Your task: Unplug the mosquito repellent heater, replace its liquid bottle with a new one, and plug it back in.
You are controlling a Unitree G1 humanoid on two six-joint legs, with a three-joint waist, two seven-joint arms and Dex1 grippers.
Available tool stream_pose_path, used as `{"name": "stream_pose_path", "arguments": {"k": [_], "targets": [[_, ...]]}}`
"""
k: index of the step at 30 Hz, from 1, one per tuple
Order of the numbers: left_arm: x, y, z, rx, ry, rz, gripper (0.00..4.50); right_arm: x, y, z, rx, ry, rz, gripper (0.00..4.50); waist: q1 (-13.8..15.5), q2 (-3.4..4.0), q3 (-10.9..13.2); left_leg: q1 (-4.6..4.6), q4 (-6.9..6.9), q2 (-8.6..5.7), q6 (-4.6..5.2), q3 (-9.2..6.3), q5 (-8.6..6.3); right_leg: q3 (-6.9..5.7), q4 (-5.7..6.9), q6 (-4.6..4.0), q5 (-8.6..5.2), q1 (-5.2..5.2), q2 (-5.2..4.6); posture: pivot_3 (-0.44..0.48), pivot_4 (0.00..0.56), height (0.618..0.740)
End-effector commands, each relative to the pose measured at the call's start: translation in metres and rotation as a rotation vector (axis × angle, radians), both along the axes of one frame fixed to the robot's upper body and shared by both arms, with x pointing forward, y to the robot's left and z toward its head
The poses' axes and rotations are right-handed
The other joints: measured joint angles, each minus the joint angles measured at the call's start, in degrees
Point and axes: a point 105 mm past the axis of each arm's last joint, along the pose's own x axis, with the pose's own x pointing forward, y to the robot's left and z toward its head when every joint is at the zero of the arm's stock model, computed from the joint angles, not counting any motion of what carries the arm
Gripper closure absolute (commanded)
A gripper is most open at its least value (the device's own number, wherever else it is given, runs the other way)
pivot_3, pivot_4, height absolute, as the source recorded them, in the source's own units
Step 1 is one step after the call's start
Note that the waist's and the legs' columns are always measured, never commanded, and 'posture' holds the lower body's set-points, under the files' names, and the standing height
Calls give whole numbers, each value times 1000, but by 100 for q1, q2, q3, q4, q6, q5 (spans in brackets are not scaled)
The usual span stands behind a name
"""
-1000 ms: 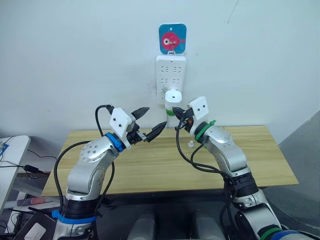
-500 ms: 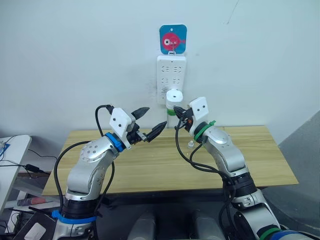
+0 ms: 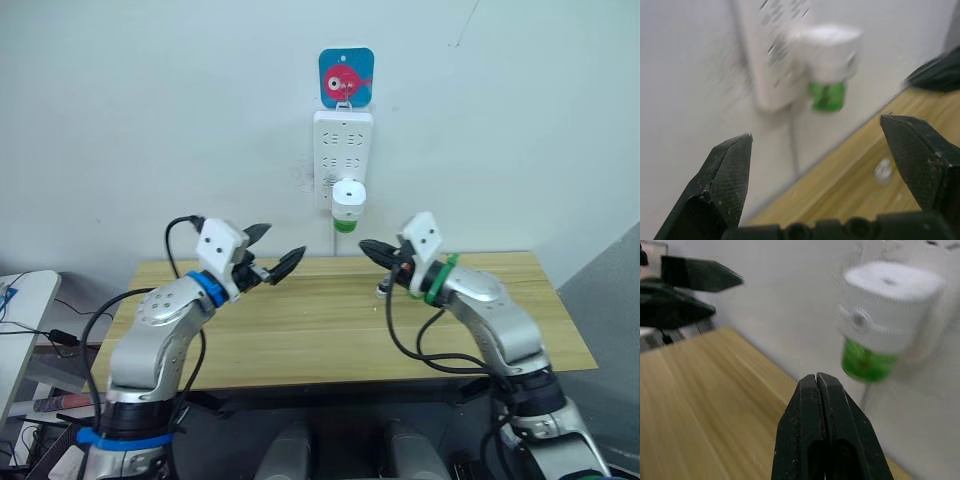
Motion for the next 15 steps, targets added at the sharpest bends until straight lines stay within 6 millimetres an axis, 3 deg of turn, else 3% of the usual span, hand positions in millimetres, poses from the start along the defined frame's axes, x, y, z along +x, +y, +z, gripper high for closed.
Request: {"name": "stream_pose_path", "arguments": {"k": [1, 5, 8, 11, 15], "targets": [[-3, 28, 4, 26, -10, 67, 0, -7, -24, 23, 21, -50, -6, 3566, 6, 0, 0, 0, 0, 1, 0, -3, 0, -2, 0, 0, 0, 1, 0, 36, 104, 740], [-7, 70, -13, 110, 38, 148, 0, -7, -64, 16, -67, -75, -103, 2191, 22, 1, -1, 1, -1, 5, 0, -2, 0, -5, -4, -2, -3, 3, 0, 31, 91, 740], [-4, 81, -18, 129, 44, 174, 0, -5, -87, 7, -87, -63, -163, 1043, 40, 2, -2, -1, -4, 8, 0, -1, 0, -9, -34, -3, -3, 12, 0, 25, 86, 740], [1, 80, -19, 136, 29, 167, 0, -3, -105, -3, -95, -48, -224, 37, 55, 0, -4, -1, 0, 7, 4, 0, -3, -10, -54, 0, 1, 26, -2, 24, 86, 740], [7, 73, -20, 140, 8, 164, 0, 4, -120, -3, -89, -67, -303, 37, 112, 0, -5, -2, 2, 4, 10, 7, -6, -5, -55, -1, 3, 25, -6, 21, 85, 740]]}}
